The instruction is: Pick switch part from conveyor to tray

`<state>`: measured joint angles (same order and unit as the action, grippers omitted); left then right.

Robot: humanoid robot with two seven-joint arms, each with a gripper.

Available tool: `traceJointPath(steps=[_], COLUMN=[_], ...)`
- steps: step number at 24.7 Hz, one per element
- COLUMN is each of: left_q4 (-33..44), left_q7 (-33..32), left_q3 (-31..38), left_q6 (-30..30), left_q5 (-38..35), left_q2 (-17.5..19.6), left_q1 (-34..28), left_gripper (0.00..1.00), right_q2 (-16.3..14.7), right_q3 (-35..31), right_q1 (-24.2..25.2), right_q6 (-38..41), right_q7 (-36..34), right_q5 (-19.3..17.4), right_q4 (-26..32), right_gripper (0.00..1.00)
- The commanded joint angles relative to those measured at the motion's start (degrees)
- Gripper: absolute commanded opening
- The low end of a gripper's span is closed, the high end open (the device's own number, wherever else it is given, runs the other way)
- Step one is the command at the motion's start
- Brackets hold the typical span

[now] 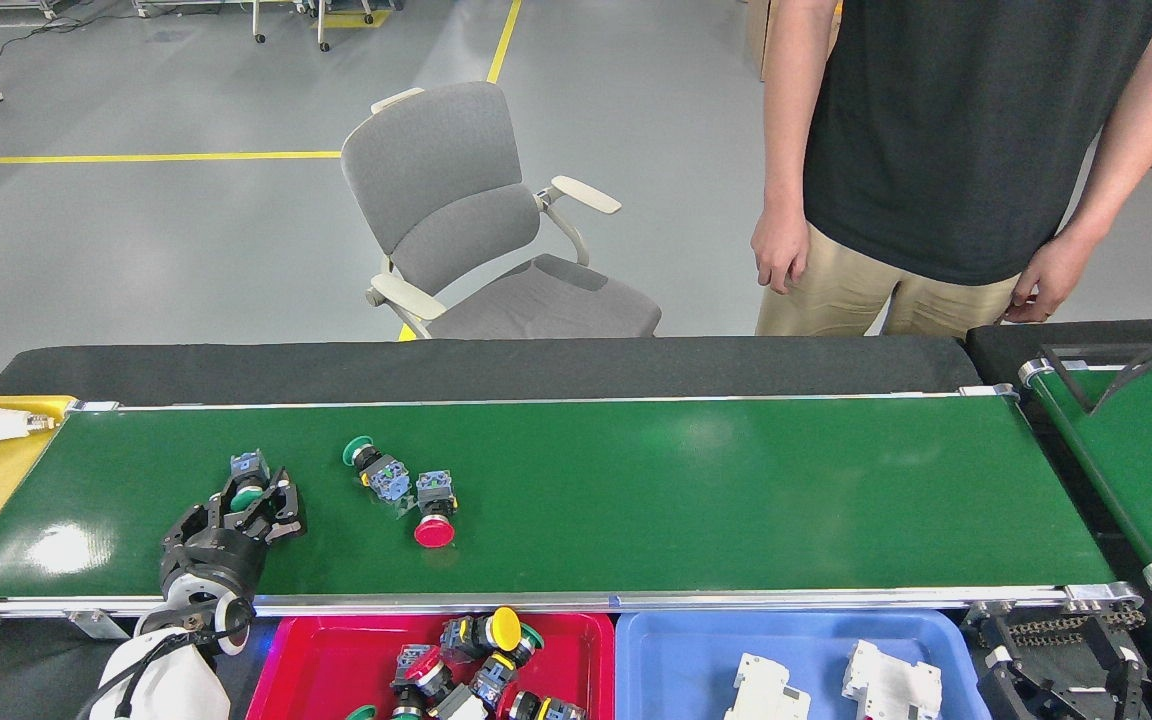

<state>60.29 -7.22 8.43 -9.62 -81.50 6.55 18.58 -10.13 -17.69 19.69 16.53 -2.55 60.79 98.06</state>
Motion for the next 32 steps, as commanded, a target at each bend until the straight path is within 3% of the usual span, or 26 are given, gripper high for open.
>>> traceJointPath(steps=[1,5,7,8,9,11,12,18,23,27,32], left_q4=[3.78,18.11,24.26,27.34,29.88,33.31,34.46,34.98,34.02,31.12,30.33], left_q7=[0.45,-0.25,-0.25,-0.25,-0.43,-0.34,-0.34,-0.16,0.19,0.19,0.19], left_q3=[-0.08,-0.52,-0.60,-0.60,-0.60,-0.69,-0.69,0.27,4.93,8.27,7.66], left_q6=[-5.15,-18.95,-25.80,-30.11,-33.97,-35.38,-35.38,-33.54,-12.62,-11.74,-11.30], left_q5=[0.29,2.84,2.66,2.66,2.48,2.22,2.04,2.04,1.87,1.78,-0.85], left_q2=[-0.04,-0.04,0.05,0.05,-0.04,-0.57,-0.83,-1.71,-1.54,-0.40,0.57], left_q1=[-0.91,-10.23,-15.68,-18.76,-21.65,-25.43,-26.58,-27.37,-25.87,-25.52,-23.33], left_gripper=[0.09,0.13,0.23,0.34,0.54,0.96,1.00,1.00,1.00,1.00,1.00], right_q2=[0.20,0.55,0.64,0.64,0.64,0.64,0.64,0.81,1.08,1.08,0.99], right_q3=[-1.38,-2.09,-2.09,-2.09,-2.09,-2.09,-2.09,-2.09,-2.00,-2.00,-1.82], right_q1=[-0.09,-0.09,-0.09,-0.09,-0.18,-0.18,-0.18,-0.27,-0.44,-0.71,-0.97], right_q6=[-0.09,-0.09,-0.01,-0.01,0.08,0.35,0.35,0.35,0.61,0.61,0.70], right_q7=[-0.17,-0.17,-0.17,-0.35,-0.52,-0.70,-0.79,-0.87,-0.87,-0.87,-0.87], right_q5=[-0.23,-0.23,-0.23,-0.23,-0.23,-0.23,-0.23,-0.23,-0.23,-0.15,-0.15], right_q4=[0.55,0.55,0.55,0.55,0.55,0.55,0.55,0.82,0.99,1.52,1.61], right_gripper=[1.00,1.00,1.00,1.00,1.00,1.00,1.00,1.00,1.00,1.00,1.00])
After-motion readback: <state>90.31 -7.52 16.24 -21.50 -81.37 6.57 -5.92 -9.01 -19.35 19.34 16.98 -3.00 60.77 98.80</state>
